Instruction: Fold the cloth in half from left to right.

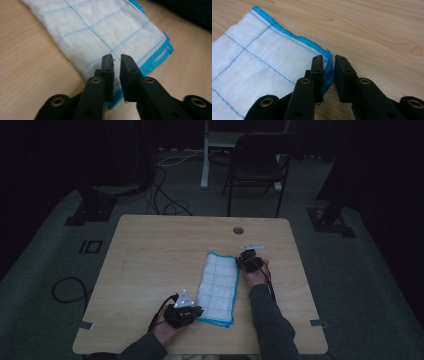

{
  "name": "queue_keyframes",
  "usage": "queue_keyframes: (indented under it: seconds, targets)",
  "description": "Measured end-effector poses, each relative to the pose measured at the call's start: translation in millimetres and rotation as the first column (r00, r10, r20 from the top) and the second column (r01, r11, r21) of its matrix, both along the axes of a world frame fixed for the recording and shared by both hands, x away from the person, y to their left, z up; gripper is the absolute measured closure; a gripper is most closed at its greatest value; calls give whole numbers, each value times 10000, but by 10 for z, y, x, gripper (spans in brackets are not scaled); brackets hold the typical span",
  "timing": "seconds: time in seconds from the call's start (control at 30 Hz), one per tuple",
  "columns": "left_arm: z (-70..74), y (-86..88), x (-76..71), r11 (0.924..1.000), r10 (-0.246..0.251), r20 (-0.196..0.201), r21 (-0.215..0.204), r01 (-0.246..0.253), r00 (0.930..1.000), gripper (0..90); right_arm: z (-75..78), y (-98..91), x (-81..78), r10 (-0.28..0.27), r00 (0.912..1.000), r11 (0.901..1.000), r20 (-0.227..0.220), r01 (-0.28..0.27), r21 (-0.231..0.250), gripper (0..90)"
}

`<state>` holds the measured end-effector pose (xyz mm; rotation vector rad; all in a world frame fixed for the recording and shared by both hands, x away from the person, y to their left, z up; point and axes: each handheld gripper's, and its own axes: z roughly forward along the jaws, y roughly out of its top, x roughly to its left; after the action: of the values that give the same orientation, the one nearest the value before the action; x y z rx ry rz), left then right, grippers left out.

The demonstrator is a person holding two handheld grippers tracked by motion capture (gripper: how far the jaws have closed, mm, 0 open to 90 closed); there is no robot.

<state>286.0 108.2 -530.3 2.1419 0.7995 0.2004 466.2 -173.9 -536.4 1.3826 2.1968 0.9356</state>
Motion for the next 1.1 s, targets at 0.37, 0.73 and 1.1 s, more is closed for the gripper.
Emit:
queue_keyframes:
  seconds: [0.37, 0.73, 1.1]
  targets:
    - [107, 1, 294, 9980, 615, 470, -149, -609, 9970, 739, 4, 44, 85, -59, 10000, 9998, 60, 60, -175, 778]
    - [63, 5, 596, 9934, 1129, 528, -263, -1117, 9922, 720, 6, 86, 127, -101, 9999, 9995, 121, 104, -304, 775]
    - [88, 95, 928, 9802, 1885, 488, -710, -1848, 9809, 693, 2, 102, 144, -136, 9997, 9993, 182, 143, -349, 764]
